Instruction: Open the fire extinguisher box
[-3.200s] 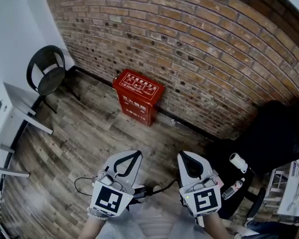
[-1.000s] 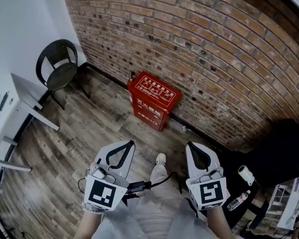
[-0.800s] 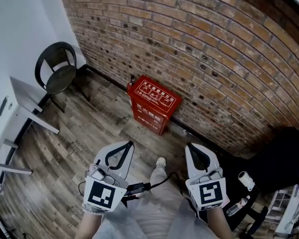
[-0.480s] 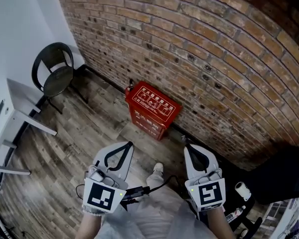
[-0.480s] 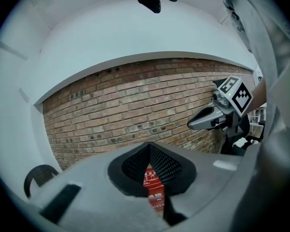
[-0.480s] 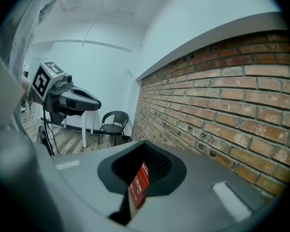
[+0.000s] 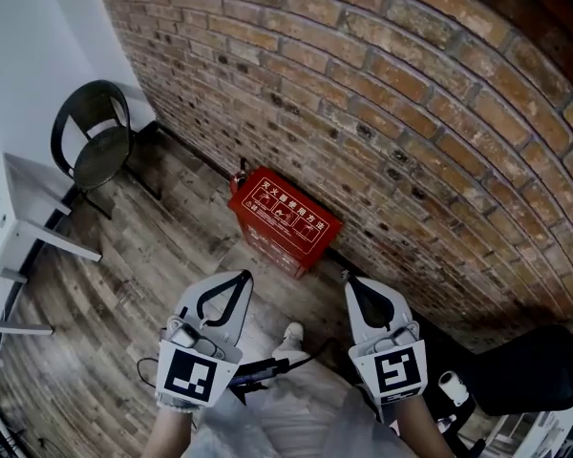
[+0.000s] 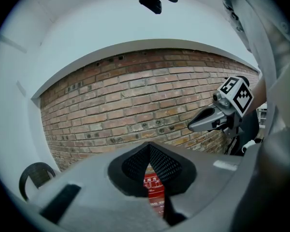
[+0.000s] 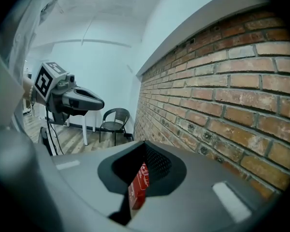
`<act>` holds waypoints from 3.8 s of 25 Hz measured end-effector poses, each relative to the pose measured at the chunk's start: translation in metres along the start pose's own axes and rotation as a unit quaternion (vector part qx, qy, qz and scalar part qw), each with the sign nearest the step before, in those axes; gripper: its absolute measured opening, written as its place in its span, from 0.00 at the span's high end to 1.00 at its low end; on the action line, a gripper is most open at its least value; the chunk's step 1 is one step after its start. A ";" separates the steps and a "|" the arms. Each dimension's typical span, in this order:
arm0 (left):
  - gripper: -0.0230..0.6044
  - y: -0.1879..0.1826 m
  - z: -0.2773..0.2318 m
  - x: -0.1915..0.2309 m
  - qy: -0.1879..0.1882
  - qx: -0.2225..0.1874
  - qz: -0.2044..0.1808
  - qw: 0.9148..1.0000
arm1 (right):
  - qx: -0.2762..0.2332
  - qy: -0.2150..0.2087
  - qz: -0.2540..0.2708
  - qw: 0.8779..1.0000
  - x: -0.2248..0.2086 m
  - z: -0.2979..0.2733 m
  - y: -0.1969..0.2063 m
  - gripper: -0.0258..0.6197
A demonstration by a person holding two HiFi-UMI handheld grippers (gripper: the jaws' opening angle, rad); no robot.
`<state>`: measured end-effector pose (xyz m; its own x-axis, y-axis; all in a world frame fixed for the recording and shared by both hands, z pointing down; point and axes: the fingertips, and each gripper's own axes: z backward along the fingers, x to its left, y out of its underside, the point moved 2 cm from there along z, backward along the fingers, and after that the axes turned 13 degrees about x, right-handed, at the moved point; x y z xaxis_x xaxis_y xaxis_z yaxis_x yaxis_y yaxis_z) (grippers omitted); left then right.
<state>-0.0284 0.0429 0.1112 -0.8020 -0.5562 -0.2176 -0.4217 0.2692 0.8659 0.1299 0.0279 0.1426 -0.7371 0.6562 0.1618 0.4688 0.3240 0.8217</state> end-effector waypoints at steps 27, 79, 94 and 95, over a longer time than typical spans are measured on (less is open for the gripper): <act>0.97 -0.009 -0.065 0.029 0.043 0.024 -0.023 0.999 | 0.034 -0.008 -0.031 0.999 -0.023 -0.054 0.005 0.95; 0.97 0.262 -0.256 -0.008 0.110 0.095 0.115 0.983 | 0.155 -0.135 -0.195 0.959 0.012 -0.265 0.253 0.69; 0.97 0.328 -0.290 -0.043 0.136 0.116 0.048 0.983 | 0.193 -0.164 -0.237 0.938 0.033 -0.322 0.325 0.48; 0.97 0.333 -0.292 -0.043 0.134 0.118 0.052 0.983 | 0.193 -0.165 -0.236 0.938 0.034 -0.324 0.327 0.48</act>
<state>-0.0104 -0.0735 0.5404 -0.7189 -0.6948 0.0205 -0.4552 0.4929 0.7415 0.1001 -0.0648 0.5937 -0.7460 0.5317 -0.4010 0.3160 0.8127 0.4896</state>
